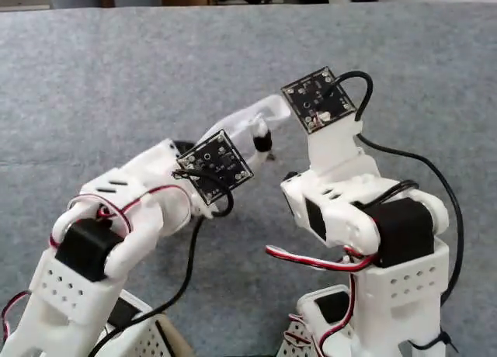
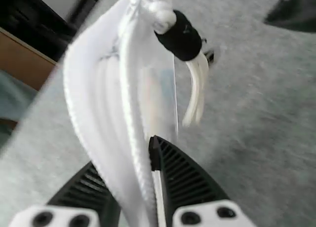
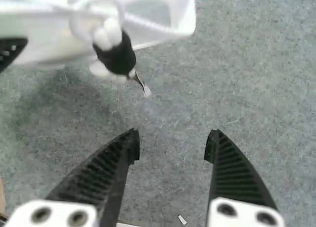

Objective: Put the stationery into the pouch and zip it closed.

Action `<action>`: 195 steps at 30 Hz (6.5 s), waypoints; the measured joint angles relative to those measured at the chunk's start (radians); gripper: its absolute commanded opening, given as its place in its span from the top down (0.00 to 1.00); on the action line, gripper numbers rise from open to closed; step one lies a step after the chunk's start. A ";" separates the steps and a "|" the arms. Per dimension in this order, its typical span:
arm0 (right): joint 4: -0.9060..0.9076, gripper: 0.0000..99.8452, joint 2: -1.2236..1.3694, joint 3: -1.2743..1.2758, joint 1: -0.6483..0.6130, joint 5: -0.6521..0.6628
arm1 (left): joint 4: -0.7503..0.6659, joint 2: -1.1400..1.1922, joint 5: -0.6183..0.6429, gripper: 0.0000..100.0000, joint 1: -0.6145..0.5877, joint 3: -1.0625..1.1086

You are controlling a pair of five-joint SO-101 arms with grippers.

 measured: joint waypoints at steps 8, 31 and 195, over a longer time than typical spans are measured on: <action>0.000 0.77 0.000 0.000 0.002 -0.012 | -0.137 0.000 -0.262 0.97 -0.055 0.170; 0.000 0.76 0.000 0.057 0.002 0.014 | -0.336 -0.758 -0.712 0.97 -0.144 0.902; -0.290 0.68 -0.296 0.552 0.216 0.327 | 0.212 -0.249 0.230 0.97 0.242 0.064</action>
